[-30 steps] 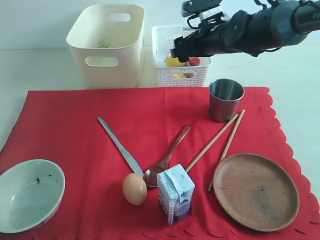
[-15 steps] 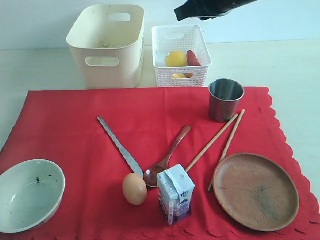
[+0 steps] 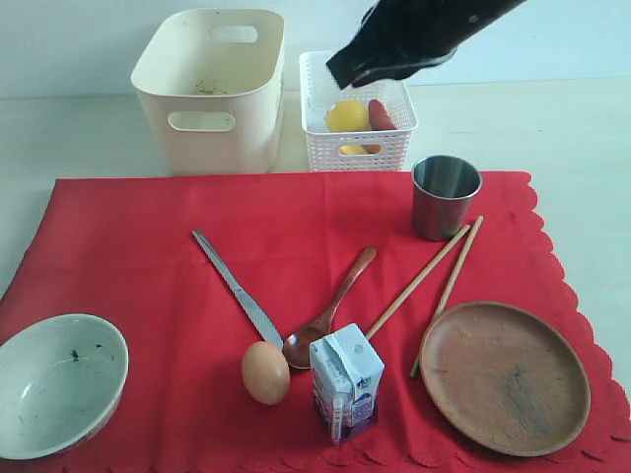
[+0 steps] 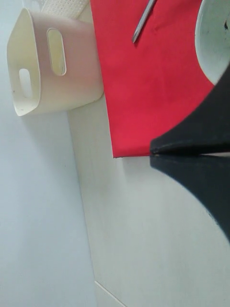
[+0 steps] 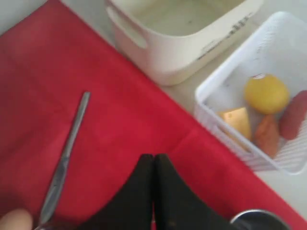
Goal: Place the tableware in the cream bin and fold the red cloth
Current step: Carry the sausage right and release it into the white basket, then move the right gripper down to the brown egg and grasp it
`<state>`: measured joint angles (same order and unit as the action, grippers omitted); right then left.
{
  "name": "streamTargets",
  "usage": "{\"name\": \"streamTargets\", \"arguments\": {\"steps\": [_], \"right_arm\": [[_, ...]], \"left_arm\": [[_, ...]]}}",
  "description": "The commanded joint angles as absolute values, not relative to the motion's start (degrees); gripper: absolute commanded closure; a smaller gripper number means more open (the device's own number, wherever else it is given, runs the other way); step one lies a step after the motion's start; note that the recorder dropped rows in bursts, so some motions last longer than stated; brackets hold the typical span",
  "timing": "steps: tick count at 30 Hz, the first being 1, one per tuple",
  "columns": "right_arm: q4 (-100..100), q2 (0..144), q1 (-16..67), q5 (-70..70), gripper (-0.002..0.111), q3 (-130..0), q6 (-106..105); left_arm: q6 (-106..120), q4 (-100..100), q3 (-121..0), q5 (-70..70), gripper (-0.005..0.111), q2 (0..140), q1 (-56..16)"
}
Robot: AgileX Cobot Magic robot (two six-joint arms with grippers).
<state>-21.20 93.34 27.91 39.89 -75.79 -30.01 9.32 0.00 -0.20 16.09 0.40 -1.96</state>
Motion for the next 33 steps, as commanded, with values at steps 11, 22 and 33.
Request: {"name": "streamTargets", "arguments": {"steps": [11,22,33], "right_arm": [[-20.4,94.1,46.3,38.1,0.076,-66.2,-23.0],[-12.0,103.6,54.1,40.8,0.044,-66.5,-20.3],[-10.5,109.6,54.7,42.7,0.044,-70.7,-18.1]], "left_arm": [[9.0,0.0,0.0,15.7,0.107,0.0,-1.9],[9.0,0.0,0.0,15.7,0.107,0.0,-1.9],[9.0,0.0,0.0,15.7,0.107,0.0,-1.9]]}}
